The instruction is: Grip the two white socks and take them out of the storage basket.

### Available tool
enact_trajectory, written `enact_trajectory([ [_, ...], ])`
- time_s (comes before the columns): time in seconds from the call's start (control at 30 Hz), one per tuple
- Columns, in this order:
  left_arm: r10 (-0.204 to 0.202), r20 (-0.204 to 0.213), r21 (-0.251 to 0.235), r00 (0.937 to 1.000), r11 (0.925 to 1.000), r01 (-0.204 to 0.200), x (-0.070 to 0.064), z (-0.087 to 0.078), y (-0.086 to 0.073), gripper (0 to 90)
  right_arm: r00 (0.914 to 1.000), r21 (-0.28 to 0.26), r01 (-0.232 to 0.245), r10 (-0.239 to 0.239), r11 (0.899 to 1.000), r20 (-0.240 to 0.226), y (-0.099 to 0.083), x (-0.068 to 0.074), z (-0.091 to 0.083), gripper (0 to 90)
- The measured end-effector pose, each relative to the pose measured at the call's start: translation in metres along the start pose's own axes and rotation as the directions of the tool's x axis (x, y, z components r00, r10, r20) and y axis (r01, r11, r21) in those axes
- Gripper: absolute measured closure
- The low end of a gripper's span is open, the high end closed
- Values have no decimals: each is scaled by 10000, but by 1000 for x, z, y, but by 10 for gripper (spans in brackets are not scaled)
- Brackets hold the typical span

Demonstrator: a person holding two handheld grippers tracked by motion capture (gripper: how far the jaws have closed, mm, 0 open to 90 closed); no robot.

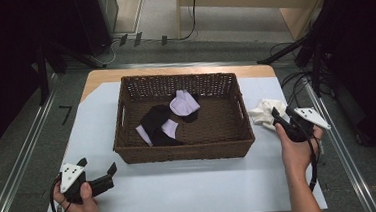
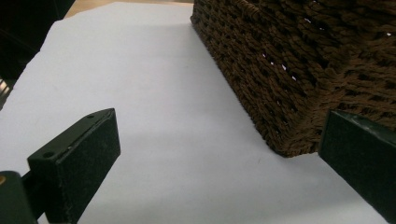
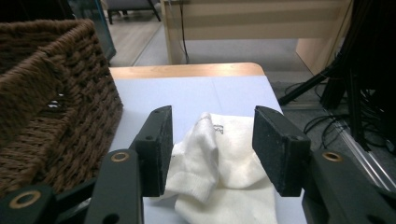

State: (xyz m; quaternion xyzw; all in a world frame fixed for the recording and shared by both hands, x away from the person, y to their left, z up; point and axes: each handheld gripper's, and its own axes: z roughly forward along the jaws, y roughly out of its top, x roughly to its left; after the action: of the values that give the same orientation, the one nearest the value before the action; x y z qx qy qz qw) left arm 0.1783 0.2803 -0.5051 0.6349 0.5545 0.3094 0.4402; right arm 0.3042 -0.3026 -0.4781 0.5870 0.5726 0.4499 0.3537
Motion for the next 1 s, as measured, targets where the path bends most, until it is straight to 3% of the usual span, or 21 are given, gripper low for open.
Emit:
enact_trajectory([
  [0.53,46,-63,-11,10000,10000,-46,-1,0,0,0,9991,-220,184,-192,9996,-371,-28,-34,-43,474],
  [0.7,38,-74,-46,10000,10000,-39,-1,0,0,0,9977,-292,326,-342,9990,-582,-38,-42,-55,426],
  [0.8,48,-52,-60,10000,10000,-48,-1,0,0,0,9976,-115,352,-358,9993,-587,-43,-48,-62,379],
  [0.93,62,-46,-36,10000,10000,-62,-1,0,0,0,9947,538,83,-27,9985,-1029,-52,-60,-71,236],
  [1.0,61,-30,-58,10000,10000,-61,-1,0,0,0,9935,570,111,-46,9983,-1137,-54,-62,-73,154],
])
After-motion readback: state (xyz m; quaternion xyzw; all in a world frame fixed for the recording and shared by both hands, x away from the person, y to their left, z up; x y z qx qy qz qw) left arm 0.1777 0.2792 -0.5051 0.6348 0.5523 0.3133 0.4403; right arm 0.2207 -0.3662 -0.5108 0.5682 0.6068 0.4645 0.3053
